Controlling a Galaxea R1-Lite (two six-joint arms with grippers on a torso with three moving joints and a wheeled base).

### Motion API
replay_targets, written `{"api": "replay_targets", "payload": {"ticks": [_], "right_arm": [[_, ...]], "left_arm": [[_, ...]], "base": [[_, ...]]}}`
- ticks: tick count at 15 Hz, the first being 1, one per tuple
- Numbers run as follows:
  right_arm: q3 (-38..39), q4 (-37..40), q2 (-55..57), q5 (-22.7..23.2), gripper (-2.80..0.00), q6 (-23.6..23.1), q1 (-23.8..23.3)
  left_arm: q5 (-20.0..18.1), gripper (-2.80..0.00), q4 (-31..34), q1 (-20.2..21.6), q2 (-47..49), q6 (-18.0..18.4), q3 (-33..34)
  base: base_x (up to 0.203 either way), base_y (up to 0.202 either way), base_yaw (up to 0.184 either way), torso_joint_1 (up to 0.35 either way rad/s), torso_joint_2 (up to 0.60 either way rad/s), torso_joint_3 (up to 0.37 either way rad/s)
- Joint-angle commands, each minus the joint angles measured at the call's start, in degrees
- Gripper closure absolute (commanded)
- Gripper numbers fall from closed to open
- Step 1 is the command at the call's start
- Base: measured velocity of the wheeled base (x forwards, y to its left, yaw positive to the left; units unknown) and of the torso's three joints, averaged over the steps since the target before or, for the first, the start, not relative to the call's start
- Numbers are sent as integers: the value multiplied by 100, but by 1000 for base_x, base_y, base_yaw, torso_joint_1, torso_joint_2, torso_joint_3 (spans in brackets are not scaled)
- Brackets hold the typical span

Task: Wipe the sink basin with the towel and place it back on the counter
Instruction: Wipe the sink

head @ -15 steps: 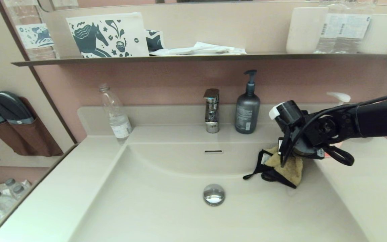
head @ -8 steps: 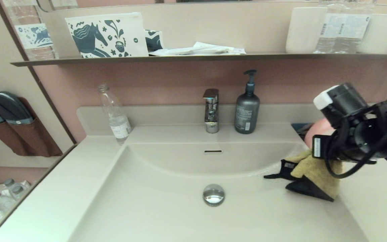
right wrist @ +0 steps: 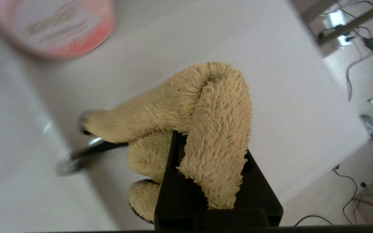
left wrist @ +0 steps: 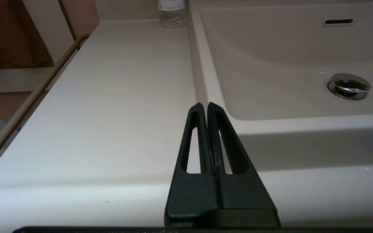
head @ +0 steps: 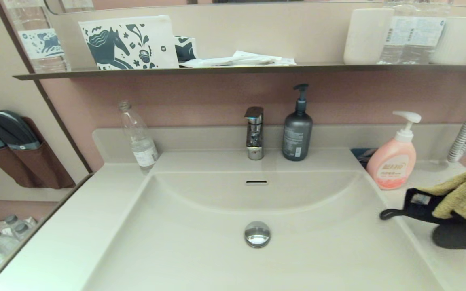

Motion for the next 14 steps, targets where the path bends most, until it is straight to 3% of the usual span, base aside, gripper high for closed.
{"api": "replay_targets", "payload": {"ticks": [1, 5, 7, 14], "right_arm": [[-322, 9, 11, 125, 0, -295, -798], [-14, -2, 245, 190, 0, -436, -886], [357, -373, 340, 167, 0, -57, -571], [1758, -1697, 722, 55, 0, 436, 409]], "left_arm": [[-2, 0, 2, 1, 1, 0, 1], [-2, 0, 2, 1, 1, 0, 1], [-2, 0, 2, 1, 1, 0, 1], [-2, 0, 2, 1, 1, 0, 1]], "base": [[0, 0, 0, 0, 0, 0], [0, 0, 0, 0, 0, 0], [0, 0, 0, 0, 0, 0], [0, 0, 0, 0, 0, 0]]}}
